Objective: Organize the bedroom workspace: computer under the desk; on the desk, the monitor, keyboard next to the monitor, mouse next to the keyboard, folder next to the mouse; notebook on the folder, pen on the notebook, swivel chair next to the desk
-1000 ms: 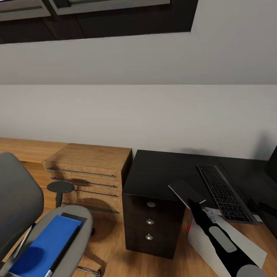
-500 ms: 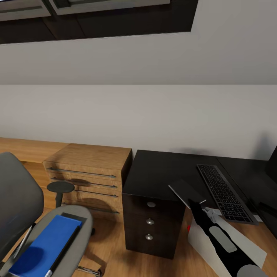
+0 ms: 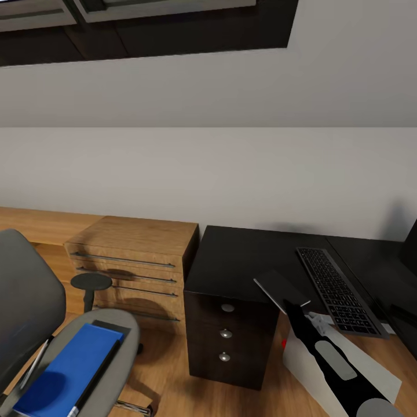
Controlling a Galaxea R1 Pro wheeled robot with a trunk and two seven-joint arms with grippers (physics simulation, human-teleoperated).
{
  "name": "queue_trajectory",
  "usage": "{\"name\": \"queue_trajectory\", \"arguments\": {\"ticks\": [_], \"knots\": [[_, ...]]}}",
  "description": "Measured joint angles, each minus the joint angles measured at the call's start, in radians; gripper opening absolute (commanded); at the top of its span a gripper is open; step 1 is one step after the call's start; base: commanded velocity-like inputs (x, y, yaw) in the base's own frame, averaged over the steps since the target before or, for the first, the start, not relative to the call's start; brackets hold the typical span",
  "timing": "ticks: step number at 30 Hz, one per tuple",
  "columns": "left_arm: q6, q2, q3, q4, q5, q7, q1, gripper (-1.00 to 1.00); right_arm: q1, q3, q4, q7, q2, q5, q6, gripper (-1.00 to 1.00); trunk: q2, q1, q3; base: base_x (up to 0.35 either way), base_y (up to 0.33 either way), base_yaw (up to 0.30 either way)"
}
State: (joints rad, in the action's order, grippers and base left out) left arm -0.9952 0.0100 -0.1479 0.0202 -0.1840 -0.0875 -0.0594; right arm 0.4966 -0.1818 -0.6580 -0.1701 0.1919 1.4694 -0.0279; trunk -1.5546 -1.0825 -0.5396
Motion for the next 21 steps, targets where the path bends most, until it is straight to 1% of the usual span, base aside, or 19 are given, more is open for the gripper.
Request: {"name": "queue_trajectory", "arguments": {"ticks": [4, 5, 6, 21], "knots": [[0.000, -0.001, 0.000, 0.000, 0.000, 0.000, 0.000, 1.00, 0.000, 0.000, -0.001, 0.002, -0.001, 0.000, 0.001, -1.00, 0.000, 0.000, 0.000, 0.000, 0.000, 0.000], [0.000, -0.001, 0.000, 0.000, 0.000, 0.000, 0.000, 1.00, 0.000, 0.000, -0.001, 0.002, -0.001, 0.000, 0.002, 1.00, 0.000, 0.000, 0.000, 0.000, 0.000, 0.000], [0.000, -0.001, 0.000, 0.000, 0.000, 0.000, 0.000, 1.00, 0.000, 0.000, 0.016, 0.004, -0.001, 0.000, 0.002, 1.00, 0.000, 0.000, 0.000, 0.000, 0.000, 0.000], [0.000, -0.004, 0.000, 0.000, 0.000, 0.000, 0.000, 1.00, 0.000, 0.001, 0.016, 0.005, 0.000, 0.000, 0.002, 1.00, 0.000, 0.000, 0.000, 0.000, 0.000, 0.000]]}}
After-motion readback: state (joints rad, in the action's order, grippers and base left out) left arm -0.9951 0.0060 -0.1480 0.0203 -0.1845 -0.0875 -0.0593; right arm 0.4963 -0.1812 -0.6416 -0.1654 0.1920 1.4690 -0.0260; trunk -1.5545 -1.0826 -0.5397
